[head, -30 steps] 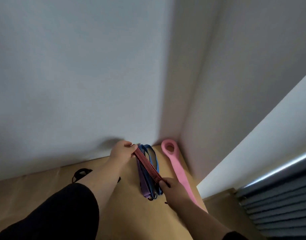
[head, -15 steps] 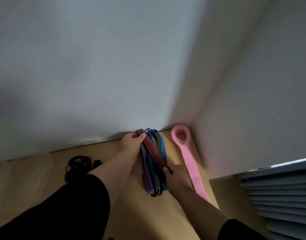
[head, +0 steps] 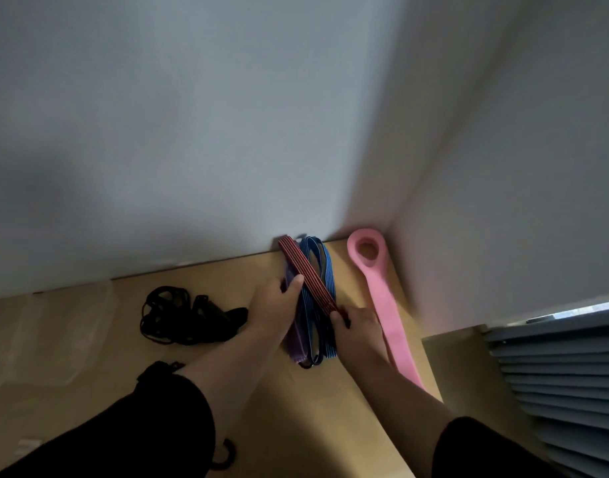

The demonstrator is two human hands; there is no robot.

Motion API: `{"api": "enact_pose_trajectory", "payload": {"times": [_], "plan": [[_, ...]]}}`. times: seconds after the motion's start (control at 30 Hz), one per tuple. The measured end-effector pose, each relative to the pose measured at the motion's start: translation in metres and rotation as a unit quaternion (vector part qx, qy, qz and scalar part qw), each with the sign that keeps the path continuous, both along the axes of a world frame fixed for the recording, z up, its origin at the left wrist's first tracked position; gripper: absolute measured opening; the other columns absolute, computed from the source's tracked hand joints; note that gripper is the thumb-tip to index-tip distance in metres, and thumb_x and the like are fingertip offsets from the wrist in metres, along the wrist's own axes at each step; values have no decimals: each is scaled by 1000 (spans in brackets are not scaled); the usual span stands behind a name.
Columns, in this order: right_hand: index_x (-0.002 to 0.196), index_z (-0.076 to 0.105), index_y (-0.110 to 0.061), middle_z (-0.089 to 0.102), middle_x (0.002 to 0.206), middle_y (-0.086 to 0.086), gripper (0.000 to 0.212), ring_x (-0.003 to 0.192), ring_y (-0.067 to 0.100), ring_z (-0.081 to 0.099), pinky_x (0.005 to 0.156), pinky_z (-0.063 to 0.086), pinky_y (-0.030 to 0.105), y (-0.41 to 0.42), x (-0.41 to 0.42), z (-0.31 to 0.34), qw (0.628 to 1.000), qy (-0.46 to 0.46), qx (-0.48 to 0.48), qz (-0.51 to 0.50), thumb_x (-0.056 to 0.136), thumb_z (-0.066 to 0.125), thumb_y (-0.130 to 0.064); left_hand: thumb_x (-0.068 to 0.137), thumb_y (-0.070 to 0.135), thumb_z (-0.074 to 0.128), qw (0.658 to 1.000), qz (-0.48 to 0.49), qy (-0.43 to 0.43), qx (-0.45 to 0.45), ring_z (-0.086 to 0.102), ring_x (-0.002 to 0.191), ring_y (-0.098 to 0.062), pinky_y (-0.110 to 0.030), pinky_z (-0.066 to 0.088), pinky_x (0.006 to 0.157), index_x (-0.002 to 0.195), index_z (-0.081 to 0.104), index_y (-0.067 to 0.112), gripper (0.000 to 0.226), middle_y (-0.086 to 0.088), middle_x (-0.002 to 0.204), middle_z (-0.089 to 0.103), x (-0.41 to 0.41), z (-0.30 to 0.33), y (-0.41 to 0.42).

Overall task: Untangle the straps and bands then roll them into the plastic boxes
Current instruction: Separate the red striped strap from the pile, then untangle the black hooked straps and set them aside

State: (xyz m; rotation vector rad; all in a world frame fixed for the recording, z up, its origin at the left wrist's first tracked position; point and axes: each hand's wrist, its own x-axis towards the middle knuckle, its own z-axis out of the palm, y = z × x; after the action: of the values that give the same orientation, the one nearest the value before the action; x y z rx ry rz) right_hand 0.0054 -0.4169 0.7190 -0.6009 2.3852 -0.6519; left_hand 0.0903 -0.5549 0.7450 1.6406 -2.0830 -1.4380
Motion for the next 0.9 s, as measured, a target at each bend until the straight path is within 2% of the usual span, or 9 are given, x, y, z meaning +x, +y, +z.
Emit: {"api": "enact_pose_trajectory", "payload": {"times": [0.1, 0.27, 0.33, 0.4, 0.47, 0.57, 0.73, 0.9], "plan": [[98, 65, -28, 62, 88, -2, 36, 80, 14, 62, 70, 59, 40, 4, 2, 7, 1000, -3, -16, -12, 91, 42, -55, 95, 53, 52, 999, 19, 20, 15, 70, 73, -11, -34, 59, 63, 92, 70, 21, 37, 2, 82, 72, 9, -2, 9], [109, 62, -15, 60, 98, 4, 31, 90, 21, 61, 78, 57, 42, 14, 6, 22, 1000, 7, -16, -14, 98, 47, -41, 100, 48, 47, 1000, 12, -21, 16, 67, 76, -16, -31, 56, 62, 94, 66, 18, 36, -3, 87, 69, 23, 6, 15], [110, 60, -15, 59, 102, 3, 27, 93, 21, 60, 81, 57, 43, 22, 9, 24, 1000, 13, -7, 0, 96, 52, -37, 100, 45, 47, 1000, -3, -25, 18, 67, 80, -17, -33, 57, 68, 100, 65, 19, 32, -4, 91, 69, 30, 7, 18], [114, 57, -19, 59, 110, 2, 28, 99, 19, 57, 88, 56, 43, 32, 15, 26, 1000, 19, 1, 13, 93, 54, -36, 101, 41, 48, 999, -12, -1, 32, 68, 92, -18, -34, 59, 75, 117, 64, 22, 30, -4, 103, 69, 38, 11, 23], [125, 54, -20, 57, 122, 1, 35, 110, 18, 55, 99, 52, 41, 43, 23, 33, 999, 26, 14, 28, 93, 55, -34, 101, 38, 48, 999, -18, 10, 39, 64, 105, -19, -31, 56, 80, 139, 53, 20, 42, -5, 120, 66, 48, 19, 30], [147, 39, -18, 46, 145, 2, 55, 134, 21, 44, 113, 37, 38, 60, 36, 45, 998, 28, 21, 55, 96, 55, -30, 101, 34, 48, 999, -23, 6, 22, 57, 120, -22, -36, 48, 99, 144, 48, 17, 47, -5, 134, 59, 63, 31, 39], [153, 30, -17, 37, 155, 3, 63, 137, 21, 42, 112, 41, 40, 80, 60, 65, 994, 36, 9, 101, 96, 52, -32, 99, 23, 52, 999, -18, 22, 21, 44, 136, -26, -42, 37, 113, 147, 44, 11, 50, -9, 148, 48, 103, 52, 53], [157, 22, -12, 27, 161, 7, 68, 145, 25, 32, 117, 31, 39, 93, 90, 78, 990, 35, -4, 139, 98, 51, -30, 100, 25, 48, 999, -12, 0, -31, 39, 140, -22, -37, 33, 112, 149, 42, 13, 50, -5, 151, 45, 153, 70, 73]]}}
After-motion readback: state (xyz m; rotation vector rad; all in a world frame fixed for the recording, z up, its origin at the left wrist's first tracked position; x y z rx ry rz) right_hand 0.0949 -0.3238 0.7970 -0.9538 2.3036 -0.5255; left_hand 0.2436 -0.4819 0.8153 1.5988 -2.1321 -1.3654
